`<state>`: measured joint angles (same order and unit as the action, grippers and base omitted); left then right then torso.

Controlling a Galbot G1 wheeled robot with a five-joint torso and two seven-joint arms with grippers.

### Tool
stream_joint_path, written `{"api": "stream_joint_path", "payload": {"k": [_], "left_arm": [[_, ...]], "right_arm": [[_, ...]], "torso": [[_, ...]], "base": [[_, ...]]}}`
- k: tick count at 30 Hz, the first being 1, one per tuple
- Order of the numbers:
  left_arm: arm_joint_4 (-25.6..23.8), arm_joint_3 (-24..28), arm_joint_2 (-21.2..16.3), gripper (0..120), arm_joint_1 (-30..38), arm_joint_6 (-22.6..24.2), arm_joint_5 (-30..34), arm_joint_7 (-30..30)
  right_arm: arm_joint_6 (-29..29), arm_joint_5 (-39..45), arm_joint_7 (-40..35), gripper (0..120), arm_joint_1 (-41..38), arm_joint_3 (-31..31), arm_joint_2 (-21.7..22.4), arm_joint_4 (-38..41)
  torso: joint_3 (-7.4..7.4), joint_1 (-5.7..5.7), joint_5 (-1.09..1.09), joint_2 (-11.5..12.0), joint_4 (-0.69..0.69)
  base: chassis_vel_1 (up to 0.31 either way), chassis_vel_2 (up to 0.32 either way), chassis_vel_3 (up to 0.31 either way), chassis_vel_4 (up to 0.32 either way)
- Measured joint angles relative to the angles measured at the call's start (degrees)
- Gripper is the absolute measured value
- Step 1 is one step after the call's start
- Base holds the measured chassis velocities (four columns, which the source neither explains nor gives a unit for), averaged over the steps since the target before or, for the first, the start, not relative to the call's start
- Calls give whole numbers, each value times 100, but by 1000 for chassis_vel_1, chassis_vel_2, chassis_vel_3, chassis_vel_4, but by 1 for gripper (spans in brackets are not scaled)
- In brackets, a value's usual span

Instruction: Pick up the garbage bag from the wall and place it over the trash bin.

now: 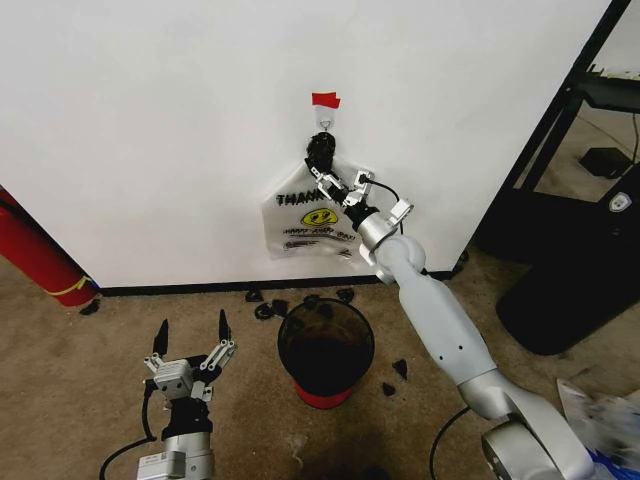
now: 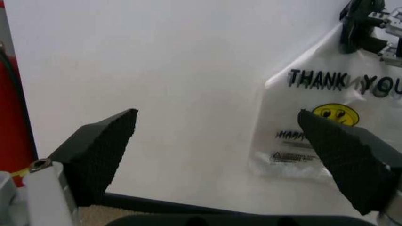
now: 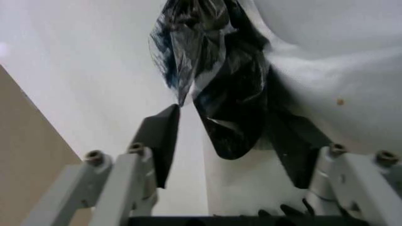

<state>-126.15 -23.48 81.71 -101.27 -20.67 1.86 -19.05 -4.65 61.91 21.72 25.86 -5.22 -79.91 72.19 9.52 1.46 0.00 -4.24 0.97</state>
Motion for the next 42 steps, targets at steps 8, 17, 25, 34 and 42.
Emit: {"api": "stream_joint_path", "payload": {"k": [8, 17, 25, 34, 42], "left_arm": [[11, 9, 14, 100, 0, -6, 1, -8], [19, 12, 11, 100, 5, -14, 3, -22], [61, 15, -25, 100, 42, -14, 16, -26], [125, 39, -60, 100, 108, -13, 51, -30], [193, 91, -147, 100, 179, -1, 109, -32]], "right_arm": [[19, -23, -30, 19, 27, 8, -7, -6], [30, -15, -54, 0, 24, 30, 60, -19], [95, -98, -195, 0, 331, -6, 155, 306], [168, -494, -256, 0, 1183, -189, 206, 1091], [208, -775, -268, 0, 1866, -342, 180, 1592]], "torso": [[0, 0, 0, 0, 0], [0, 0, 0, 0, 1], [0, 0, 0, 0, 1], [0, 0, 0, 0, 2], [-1, -1, 0, 0, 1]], "base": [[0, 0, 0, 0], [0, 0, 0, 0], [0, 0, 0, 0], [0, 0, 0, 0], [0, 0, 0, 0]]}}
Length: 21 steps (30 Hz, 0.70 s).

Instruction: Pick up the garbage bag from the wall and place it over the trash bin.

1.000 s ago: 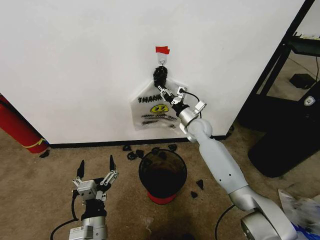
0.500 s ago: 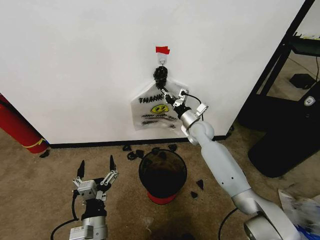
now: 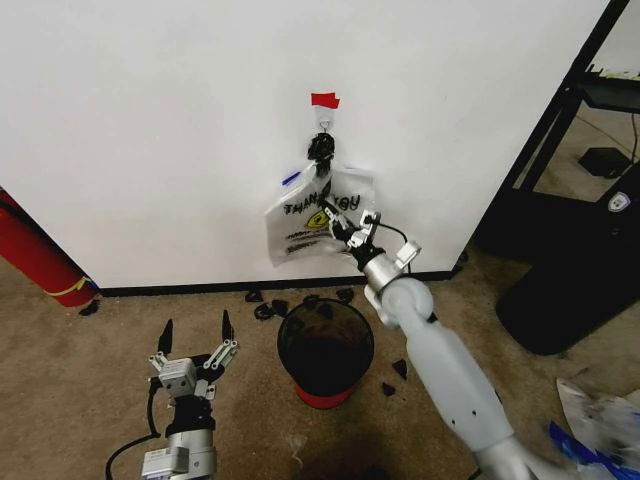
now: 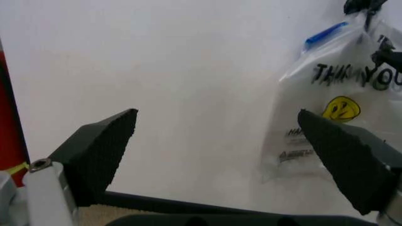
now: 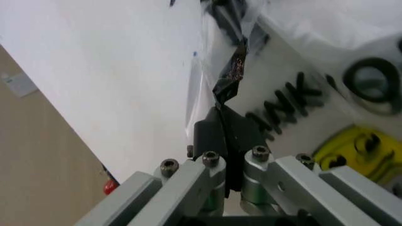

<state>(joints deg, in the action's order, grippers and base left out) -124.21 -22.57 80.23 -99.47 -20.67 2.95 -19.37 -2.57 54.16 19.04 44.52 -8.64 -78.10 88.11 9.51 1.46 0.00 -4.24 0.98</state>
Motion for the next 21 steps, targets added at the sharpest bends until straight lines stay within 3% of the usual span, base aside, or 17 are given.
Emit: {"api": "stream_joint_path", "payload": {"k": [21], "left_arm": [[65, 121, -193, 100, 157, 67, 244, 0]], "right_arm": [[195, -1329, 50, 0, 2018, -459, 219, 1692]], "torso": [[0, -1, 0, 0, 0]], "base": [[0, 0, 0, 0]]}}
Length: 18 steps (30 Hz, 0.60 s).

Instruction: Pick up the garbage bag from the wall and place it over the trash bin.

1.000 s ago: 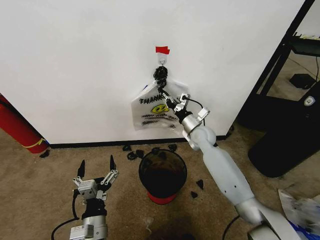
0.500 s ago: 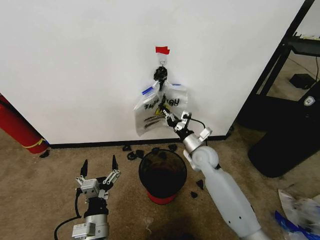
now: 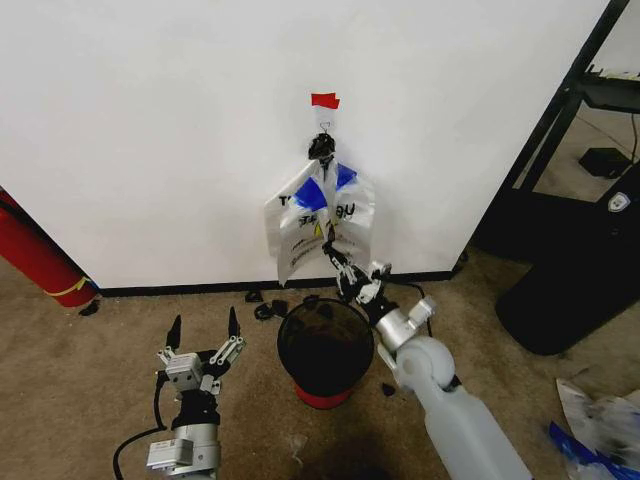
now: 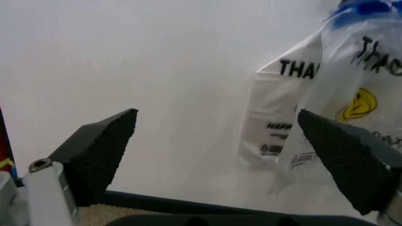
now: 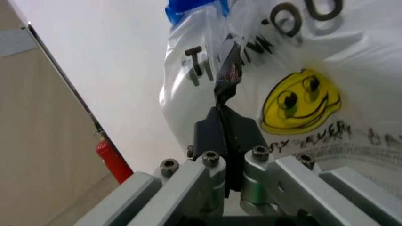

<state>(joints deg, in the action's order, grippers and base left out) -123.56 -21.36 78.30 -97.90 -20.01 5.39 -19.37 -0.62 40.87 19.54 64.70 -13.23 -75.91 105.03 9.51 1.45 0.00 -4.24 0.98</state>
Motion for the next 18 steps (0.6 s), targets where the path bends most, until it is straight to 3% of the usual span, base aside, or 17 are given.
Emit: {"api": "stream_joint_path", "payload": {"k": [7, 18], "left_arm": [[27, 61, -73, 100, 76, -6, 48, 1], [46, 171, -176, 100, 124, -11, 92, 10]], "right_arm": [[101, -405, 10, 0, 622, -253, 127, 463], [414, -1100, 60, 0, 1485, -566, -50, 760]], "torso": [[0, 0, 0, 0, 0], [0, 0, 0, 0, 1]], "base": [[0, 0, 0, 0], [0, 0, 0, 0]]}}
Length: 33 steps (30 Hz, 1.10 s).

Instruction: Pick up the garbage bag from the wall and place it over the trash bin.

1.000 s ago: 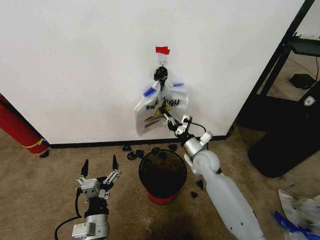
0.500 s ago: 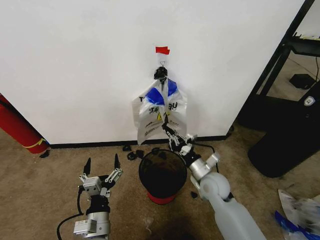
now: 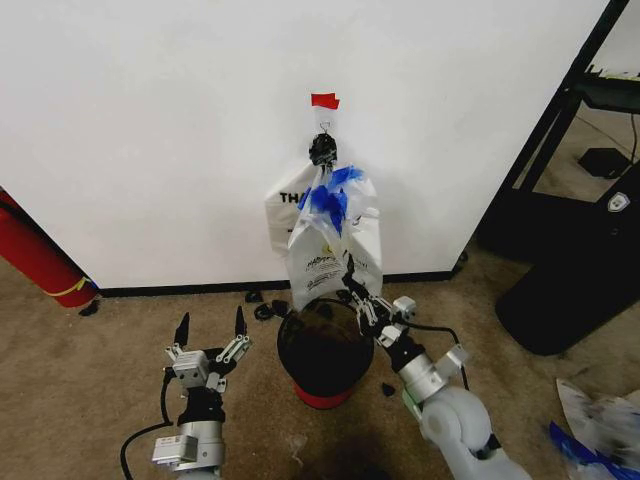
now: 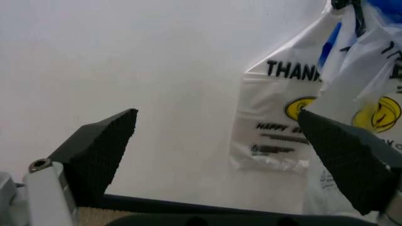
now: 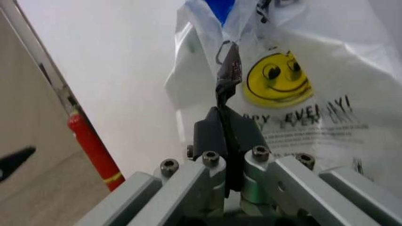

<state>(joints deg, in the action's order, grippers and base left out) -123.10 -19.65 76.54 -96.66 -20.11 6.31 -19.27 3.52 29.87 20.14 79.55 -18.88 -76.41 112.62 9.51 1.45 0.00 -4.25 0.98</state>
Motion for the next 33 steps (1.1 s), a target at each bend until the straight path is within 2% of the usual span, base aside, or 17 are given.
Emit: {"api": "stream_joint_path", "payload": {"k": [8, 12, 19, 33], "left_arm": [[17, 28, -63, 100, -6, -26, 41, 4], [17, 33, -100, 100, 4, -32, 82, 6], [44, 53, -143, 100, -10, -58, 121, 11], [98, 127, -171, 100, 27, -74, 156, 12]], "right_arm": [[271, -855, 86, 0, 448, -213, -162, 198], [610, -1478, 138, 0, 855, -428, -249, 352], [1094, -2090, 253, 0, 1363, -689, -379, 448], [2094, -2617, 339, 0, 2176, -970, -503, 525]], "torso": [[0, 0, 0, 0, 0], [0, 0, 0, 0, 0], [0, 0, 0, 0, 0], [0, 0, 0, 0, 0]], "base": [[0, 0, 0, 0], [0, 0, 0, 0], [0, 0, 0, 0], [0, 0, 0, 0]]}}
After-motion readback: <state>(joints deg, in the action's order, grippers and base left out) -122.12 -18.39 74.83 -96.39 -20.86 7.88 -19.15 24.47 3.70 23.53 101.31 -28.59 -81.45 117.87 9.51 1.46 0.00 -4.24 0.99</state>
